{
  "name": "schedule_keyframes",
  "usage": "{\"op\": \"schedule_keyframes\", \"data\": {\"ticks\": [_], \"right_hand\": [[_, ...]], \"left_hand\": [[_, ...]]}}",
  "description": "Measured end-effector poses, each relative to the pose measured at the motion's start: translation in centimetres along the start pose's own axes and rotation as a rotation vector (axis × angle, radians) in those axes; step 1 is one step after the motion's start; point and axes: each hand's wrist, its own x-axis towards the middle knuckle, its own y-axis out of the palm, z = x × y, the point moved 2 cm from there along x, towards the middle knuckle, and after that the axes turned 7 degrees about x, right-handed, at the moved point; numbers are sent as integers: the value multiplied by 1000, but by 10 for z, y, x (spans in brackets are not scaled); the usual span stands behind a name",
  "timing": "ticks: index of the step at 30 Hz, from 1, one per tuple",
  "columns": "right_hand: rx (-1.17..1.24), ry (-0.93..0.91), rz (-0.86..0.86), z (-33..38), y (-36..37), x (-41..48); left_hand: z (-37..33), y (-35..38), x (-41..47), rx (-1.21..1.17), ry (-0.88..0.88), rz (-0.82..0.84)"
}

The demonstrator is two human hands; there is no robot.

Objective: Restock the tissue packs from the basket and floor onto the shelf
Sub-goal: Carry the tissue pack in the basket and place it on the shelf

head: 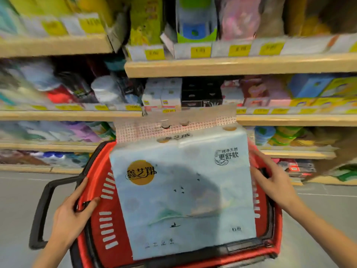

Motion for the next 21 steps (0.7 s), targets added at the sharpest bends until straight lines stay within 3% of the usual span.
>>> {"op": "schedule_keyframes", "data": {"ticks": [11,21], "right_hand": [[88,-305,169,221,-28,-21],[205,-501,435,379,76,-38]], "left_hand": [[-11,-219,-114,-33,-44,-269],[80,-340,-207,-175,-223,-485]]}}
